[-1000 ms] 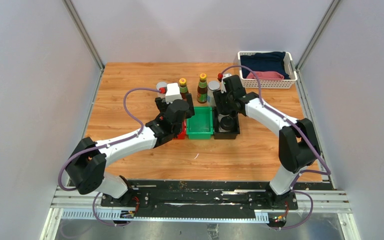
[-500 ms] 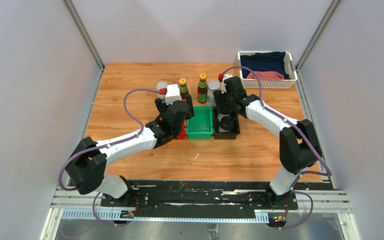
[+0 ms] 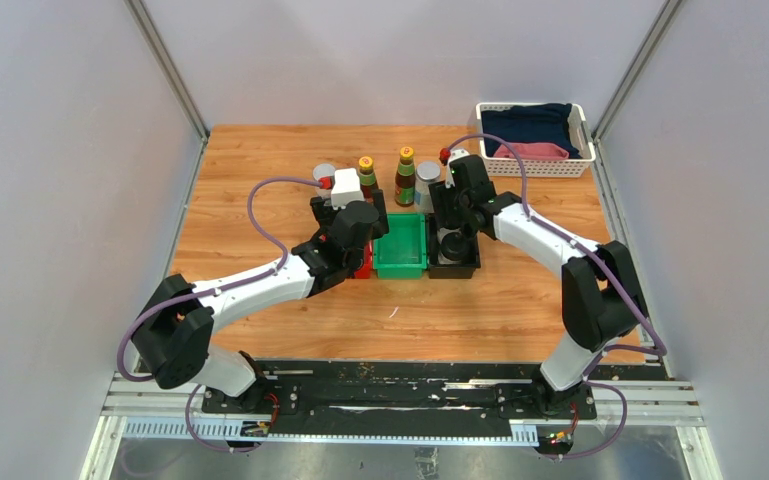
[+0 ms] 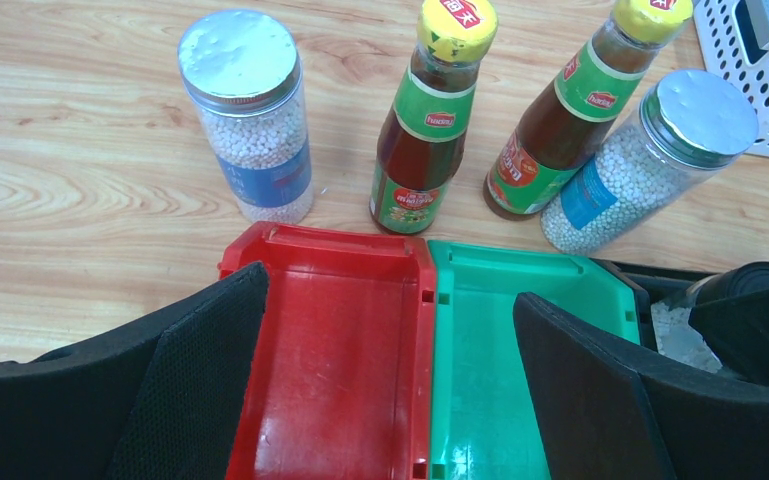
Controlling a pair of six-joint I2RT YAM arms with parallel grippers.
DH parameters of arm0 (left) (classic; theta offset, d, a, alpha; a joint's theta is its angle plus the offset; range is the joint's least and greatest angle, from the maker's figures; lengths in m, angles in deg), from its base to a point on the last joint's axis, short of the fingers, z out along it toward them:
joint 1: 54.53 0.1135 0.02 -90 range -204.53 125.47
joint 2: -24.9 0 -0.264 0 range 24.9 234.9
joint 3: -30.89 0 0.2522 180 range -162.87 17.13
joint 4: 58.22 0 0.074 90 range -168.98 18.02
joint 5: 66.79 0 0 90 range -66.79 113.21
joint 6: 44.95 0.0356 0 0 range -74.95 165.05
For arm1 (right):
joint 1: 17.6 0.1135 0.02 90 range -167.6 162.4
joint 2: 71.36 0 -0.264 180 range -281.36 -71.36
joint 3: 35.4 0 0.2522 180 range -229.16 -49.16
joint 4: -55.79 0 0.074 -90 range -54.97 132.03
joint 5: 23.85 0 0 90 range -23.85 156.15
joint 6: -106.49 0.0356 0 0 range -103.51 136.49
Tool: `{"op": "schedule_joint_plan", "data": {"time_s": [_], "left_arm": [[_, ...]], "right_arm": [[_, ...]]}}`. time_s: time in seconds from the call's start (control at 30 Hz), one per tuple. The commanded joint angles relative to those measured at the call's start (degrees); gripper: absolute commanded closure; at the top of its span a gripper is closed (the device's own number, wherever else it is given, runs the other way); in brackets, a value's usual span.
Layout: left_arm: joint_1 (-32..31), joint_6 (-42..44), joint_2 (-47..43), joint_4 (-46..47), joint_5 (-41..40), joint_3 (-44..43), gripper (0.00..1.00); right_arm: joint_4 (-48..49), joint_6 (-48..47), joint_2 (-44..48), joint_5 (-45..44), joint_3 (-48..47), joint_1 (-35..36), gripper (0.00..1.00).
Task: Organize the condiment bottles
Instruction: Place the bottle in the storage box.
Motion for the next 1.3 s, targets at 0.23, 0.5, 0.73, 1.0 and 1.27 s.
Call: {"op": "schedule_joint_plan", "data": {"time_s": [0.23,0.5,0.73,1.0,1.27], "left_arm": [[-0.4,0.1,-1.0,1.3,-2.3,0.1,0.0],[-0.4,0.3,-1.3,1.3,-2.6,0.0,0.0],[-0.4,0.2,-0.8,1.3,-2.4,-0.1,0.0],[-0.4,-0.1,-0.8,1.2,-1.9,0.0,0.0],[-0.4,-0.6,-0.9,1.2,-1.7,0.4,0.0]], "right_arm": [[5.8,2.0,1.7,0.1,2.4,-0.6,1.0],[7.7,2.8,1.8,1.4,3.0,-1.2,1.0],[9.0,3.1,2.8,1.1,4.4,-1.7,1.0],[7.8,3.7,1.5,0.4,4.5,-1.9,1.0],[5.4,4.1,0.9,-1.4,3.8,-2.1,0.57]]}}
